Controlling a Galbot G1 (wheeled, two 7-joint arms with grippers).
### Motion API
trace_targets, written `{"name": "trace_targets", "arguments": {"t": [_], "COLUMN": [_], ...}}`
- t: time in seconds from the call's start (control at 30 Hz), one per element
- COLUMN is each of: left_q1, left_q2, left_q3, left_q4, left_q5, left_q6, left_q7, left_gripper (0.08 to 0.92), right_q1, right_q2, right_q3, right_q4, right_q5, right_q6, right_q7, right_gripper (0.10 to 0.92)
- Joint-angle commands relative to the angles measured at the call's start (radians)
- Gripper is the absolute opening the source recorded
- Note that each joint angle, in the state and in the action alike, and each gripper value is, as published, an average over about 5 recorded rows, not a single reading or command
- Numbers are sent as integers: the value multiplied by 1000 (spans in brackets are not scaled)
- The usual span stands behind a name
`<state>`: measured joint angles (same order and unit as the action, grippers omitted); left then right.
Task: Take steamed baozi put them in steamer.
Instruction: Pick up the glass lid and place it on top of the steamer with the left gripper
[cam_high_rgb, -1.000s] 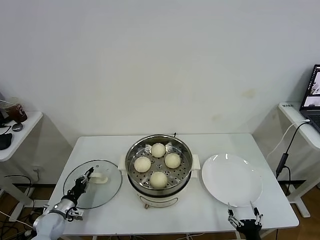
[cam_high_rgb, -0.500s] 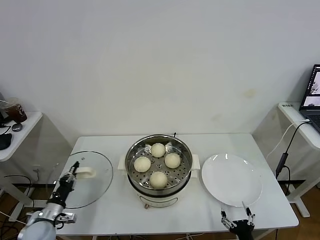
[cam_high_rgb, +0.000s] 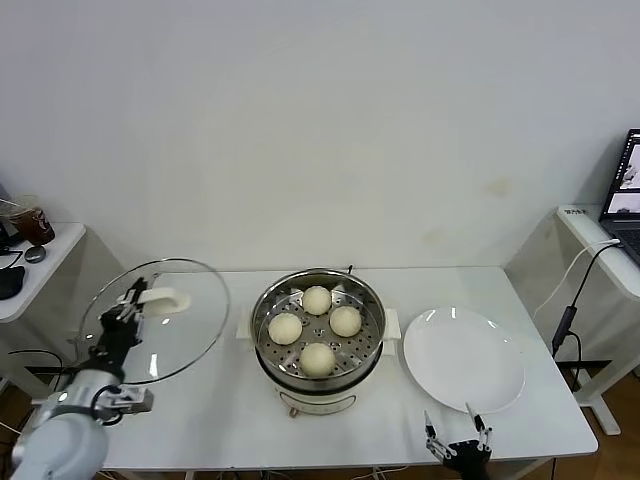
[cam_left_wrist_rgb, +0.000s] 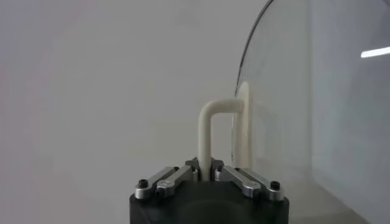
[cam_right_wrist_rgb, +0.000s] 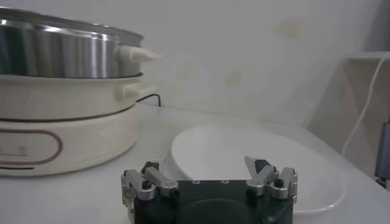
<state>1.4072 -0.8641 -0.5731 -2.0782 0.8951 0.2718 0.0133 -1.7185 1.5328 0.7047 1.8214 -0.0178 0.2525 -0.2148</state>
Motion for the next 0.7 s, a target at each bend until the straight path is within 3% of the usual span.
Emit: {"name": "trace_targets", "arguments": {"t": [0.03,0.3,0.7], "left_q1": [-306,-518,-503], "left_q2": [-22,-179,-313], "left_q3": [485,710,788], "left_q4": [-130,-22,64], "left_q5": [84,258,427], "left_q6": [250,313,339], "left_q7": [178,286,329], "left_gripper": [174,174,174], "right_q1": [26,43,41], "right_q2": [25,45,46], "right_q3": [-33,-40,-37], "right_q4": [-57,-44,-38], "right_q5": [-65,-97,-117], "right_q6": [41,56,53], "right_q7": [28,44,62], "right_gripper": [823,823,823]}}
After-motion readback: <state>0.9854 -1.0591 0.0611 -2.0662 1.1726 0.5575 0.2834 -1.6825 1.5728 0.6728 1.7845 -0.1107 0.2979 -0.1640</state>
